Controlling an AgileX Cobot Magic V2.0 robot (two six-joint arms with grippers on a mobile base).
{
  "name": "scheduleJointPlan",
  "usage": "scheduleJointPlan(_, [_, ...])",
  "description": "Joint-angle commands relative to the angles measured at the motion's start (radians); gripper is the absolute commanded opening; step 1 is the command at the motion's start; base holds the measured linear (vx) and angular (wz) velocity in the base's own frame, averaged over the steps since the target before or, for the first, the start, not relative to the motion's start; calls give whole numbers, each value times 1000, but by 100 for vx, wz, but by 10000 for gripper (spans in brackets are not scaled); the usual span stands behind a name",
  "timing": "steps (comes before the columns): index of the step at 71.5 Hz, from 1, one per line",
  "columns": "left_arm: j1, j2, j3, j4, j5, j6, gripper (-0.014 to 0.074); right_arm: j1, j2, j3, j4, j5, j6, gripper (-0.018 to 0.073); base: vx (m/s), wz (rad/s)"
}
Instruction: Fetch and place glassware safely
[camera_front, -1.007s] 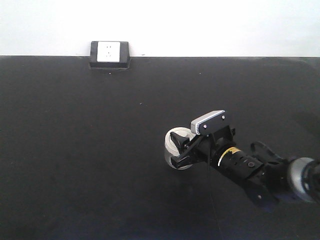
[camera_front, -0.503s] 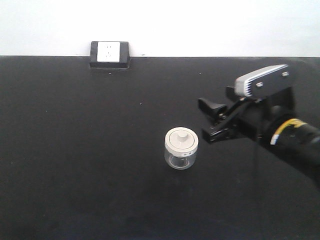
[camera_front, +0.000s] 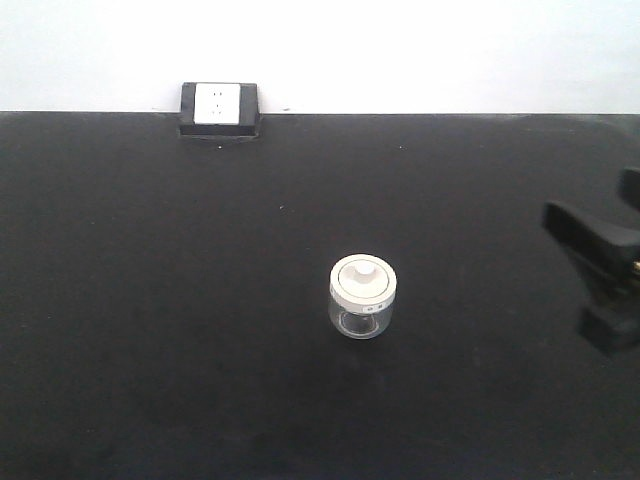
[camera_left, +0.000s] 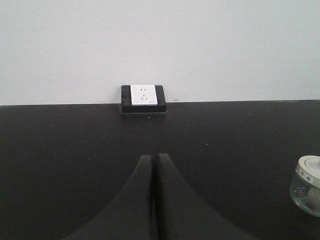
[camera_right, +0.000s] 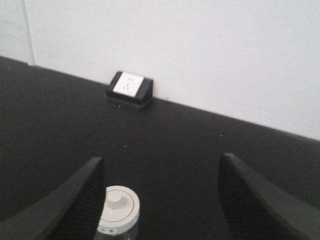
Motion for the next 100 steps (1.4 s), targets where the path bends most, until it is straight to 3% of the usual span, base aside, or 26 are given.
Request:
scheduleJointPlan(1, [-8, 11, -30, -7, -69, -2, -7, -3, -85, -26, -29, 25, -9, 475, 0, 0])
scheduleJointPlan(12, [-8, 11, -30, -7, -69, -2, -7, -3, -228, -20, -22, 135, -9, 472, 0, 0])
scheduleJointPlan(41, [-8, 11, -30, -7, -69, -2, -7, -3, -650, 294, -45, 140, 67, 421, 0, 0])
scheduleJointPlan(56, [-8, 11, -30, -7, -67, -2, -7, -2, -607, 321, -54, 148, 77, 375, 0, 0])
scheduleJointPlan(63, [-8, 11, -30, -7, -67, -2, -7, -2, -592, 321, -48, 145, 77, 300, 0, 0])
scheduleJointPlan(74, [-8, 11, -30, -7, -67, -2, -7, -2, -590, 321, -60, 131, 75, -14, 0, 0])
scheduleJointPlan(100, [-8, 11, -30, -7, -67, -2, -7, -2, -590, 321, -56, 125, 74, -8, 0, 0])
